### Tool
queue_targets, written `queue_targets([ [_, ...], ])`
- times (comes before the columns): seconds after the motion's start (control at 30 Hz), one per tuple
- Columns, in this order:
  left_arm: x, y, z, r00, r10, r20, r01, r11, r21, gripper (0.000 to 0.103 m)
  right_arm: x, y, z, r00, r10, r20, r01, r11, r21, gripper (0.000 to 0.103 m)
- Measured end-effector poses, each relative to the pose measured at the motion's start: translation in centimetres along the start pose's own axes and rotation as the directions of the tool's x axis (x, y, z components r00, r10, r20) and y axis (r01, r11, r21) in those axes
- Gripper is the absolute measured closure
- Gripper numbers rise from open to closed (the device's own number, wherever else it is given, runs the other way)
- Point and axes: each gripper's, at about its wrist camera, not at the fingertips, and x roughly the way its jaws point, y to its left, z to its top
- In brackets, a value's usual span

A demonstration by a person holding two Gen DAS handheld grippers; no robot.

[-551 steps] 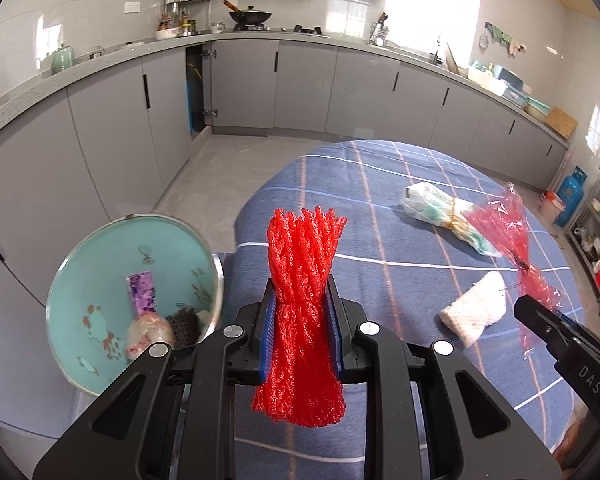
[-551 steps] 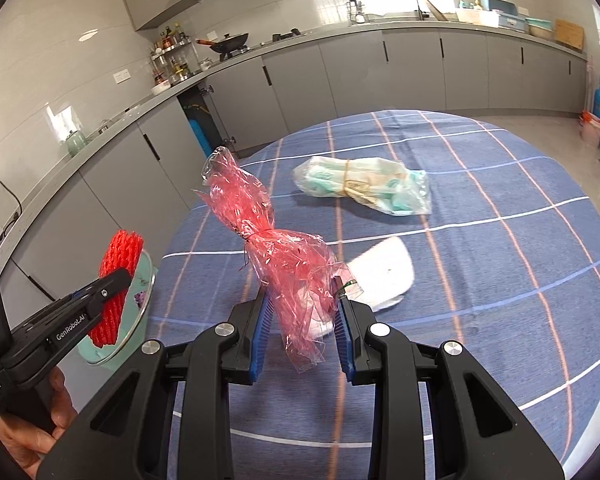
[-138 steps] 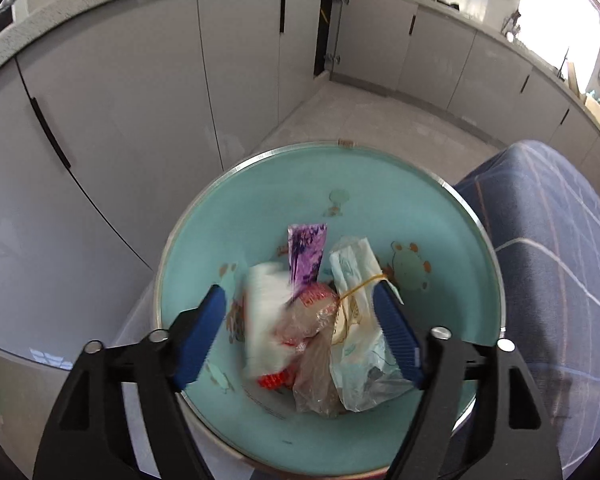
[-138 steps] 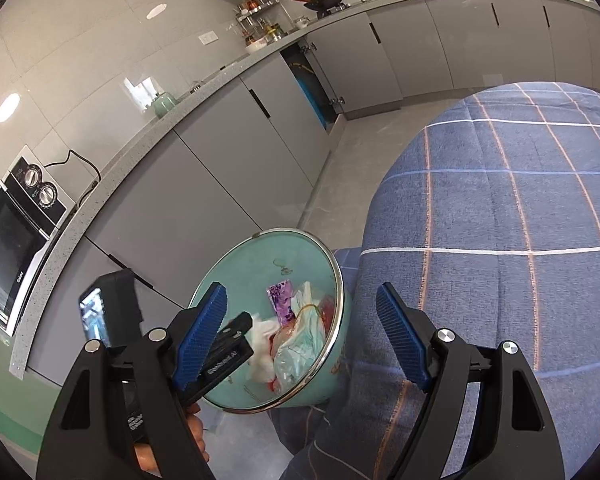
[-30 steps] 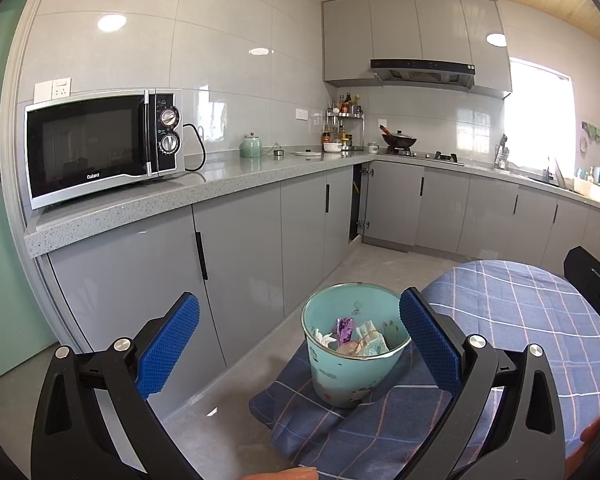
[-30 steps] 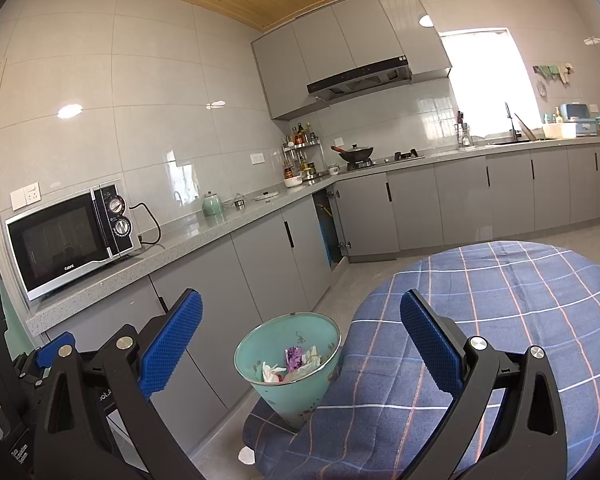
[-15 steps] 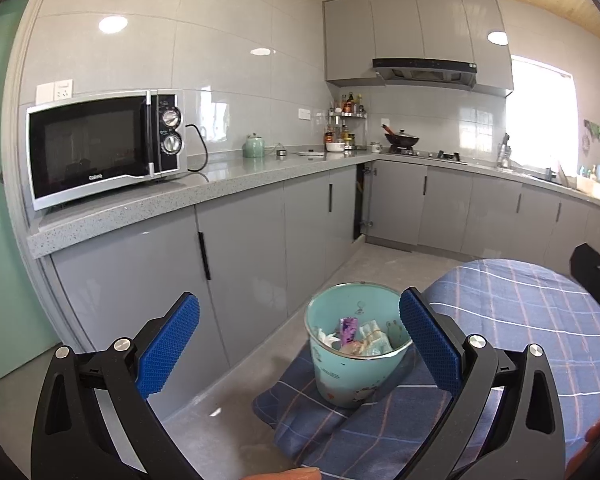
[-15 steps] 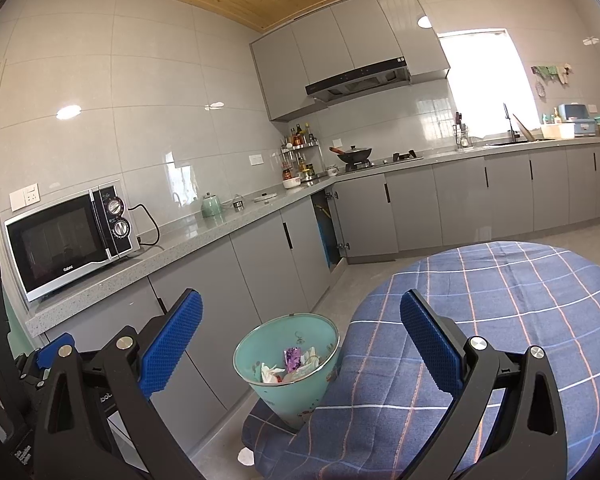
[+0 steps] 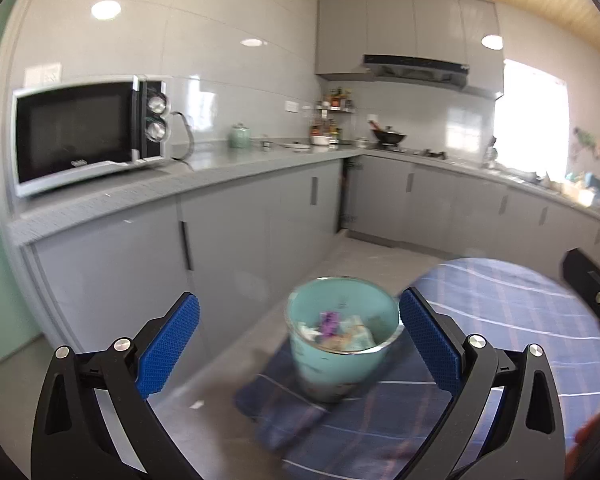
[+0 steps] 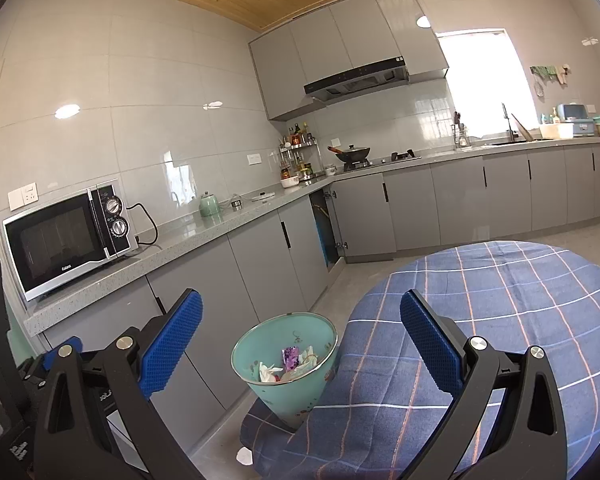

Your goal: Collect trash

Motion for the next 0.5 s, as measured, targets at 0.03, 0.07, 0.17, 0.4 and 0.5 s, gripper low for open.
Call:
queue_targets([
  [0.03, 0.0, -0.2, -0.1, 1.0, -0.012, -0.001, 0.012, 1.0, 0.004, 0.005, 0.0, 0.0, 0.0, 1.0, 0.0, 0.0, 0.0, 1.0, 0.001, 0.006],
  [0.07, 0.0, -0.5, -0.2, 1.0, -0.01, -0.001, 0.01, 1.0, 0.016, 0.005, 0.0, 0.0, 0.0, 1.0, 0.0, 0.002, 0.0, 1.0, 0.001, 0.006],
  [0.17, 0.1, -1.1, -0.4, 1.0, -0.009, -0.008, 0.009, 0.999, 0.036, 0.005, -0.1, 0.0, 0.0, 1.0, -0.006, 0.008, 0.006, 1.0, 0.004, 0.006],
  [0.4, 0.8, -1.2, -0.4, 0.999, 0.006, -0.035, -0.004, 0.999, 0.038, 0.005, 0.2, -0.3, -0.3, 1.0, -0.014, -0.002, 0.014, 1.0, 0.015, 0.006],
  [0.5, 1.1, -1.3, -0.4, 0.999, 0.025, -0.047, -0.023, 0.999, 0.039, 0.005, 0.3, -0.5, -0.3, 1.0, -0.027, -0.004, 0.027, 0.999, 0.02, 0.006],
])
